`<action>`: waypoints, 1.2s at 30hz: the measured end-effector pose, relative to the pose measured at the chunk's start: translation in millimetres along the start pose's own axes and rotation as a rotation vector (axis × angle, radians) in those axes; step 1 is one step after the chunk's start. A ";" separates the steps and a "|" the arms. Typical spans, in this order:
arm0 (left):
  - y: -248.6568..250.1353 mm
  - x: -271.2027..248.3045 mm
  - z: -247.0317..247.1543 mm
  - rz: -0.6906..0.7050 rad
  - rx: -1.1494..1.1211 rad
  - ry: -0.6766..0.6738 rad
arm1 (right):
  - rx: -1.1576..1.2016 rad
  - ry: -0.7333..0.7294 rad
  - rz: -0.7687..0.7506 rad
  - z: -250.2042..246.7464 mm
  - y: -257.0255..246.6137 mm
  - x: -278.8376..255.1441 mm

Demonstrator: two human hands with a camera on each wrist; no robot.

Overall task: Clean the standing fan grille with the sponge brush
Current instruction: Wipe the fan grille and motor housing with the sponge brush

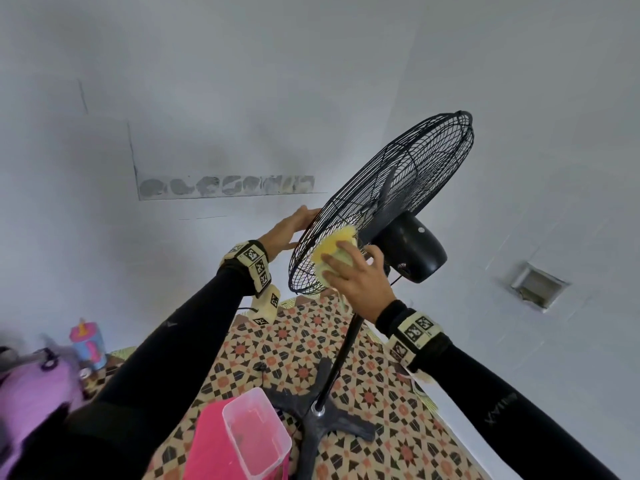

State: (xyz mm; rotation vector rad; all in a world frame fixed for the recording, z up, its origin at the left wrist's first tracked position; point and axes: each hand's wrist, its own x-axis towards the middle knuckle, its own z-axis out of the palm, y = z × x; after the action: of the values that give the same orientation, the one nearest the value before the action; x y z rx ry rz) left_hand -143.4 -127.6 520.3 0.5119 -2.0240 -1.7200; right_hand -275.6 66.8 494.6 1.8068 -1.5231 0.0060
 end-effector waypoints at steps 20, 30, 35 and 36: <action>4.4 -5.3 14.8 0.049 0.011 0.025 | 0.265 0.383 0.173 -3.9 -9.1 25.7; 9.8 -1.0 10.4 -0.018 0.016 0.021 | 0.306 0.150 -0.211 16.4 4.3 25.4; 12.4 -3.3 15.1 -0.003 0.035 0.024 | 0.218 -0.012 -0.308 28.7 -7.4 21.5; 11.9 -3.0 13.8 -0.011 0.033 0.032 | 0.211 -0.018 -0.296 30.0 -13.6 25.0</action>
State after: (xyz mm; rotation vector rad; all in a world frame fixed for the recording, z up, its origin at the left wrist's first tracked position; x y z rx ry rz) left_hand -148.4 -112.6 529.9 0.5579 -2.0336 -1.6771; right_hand -270.3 29.6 477.4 2.1924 -1.2920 0.0071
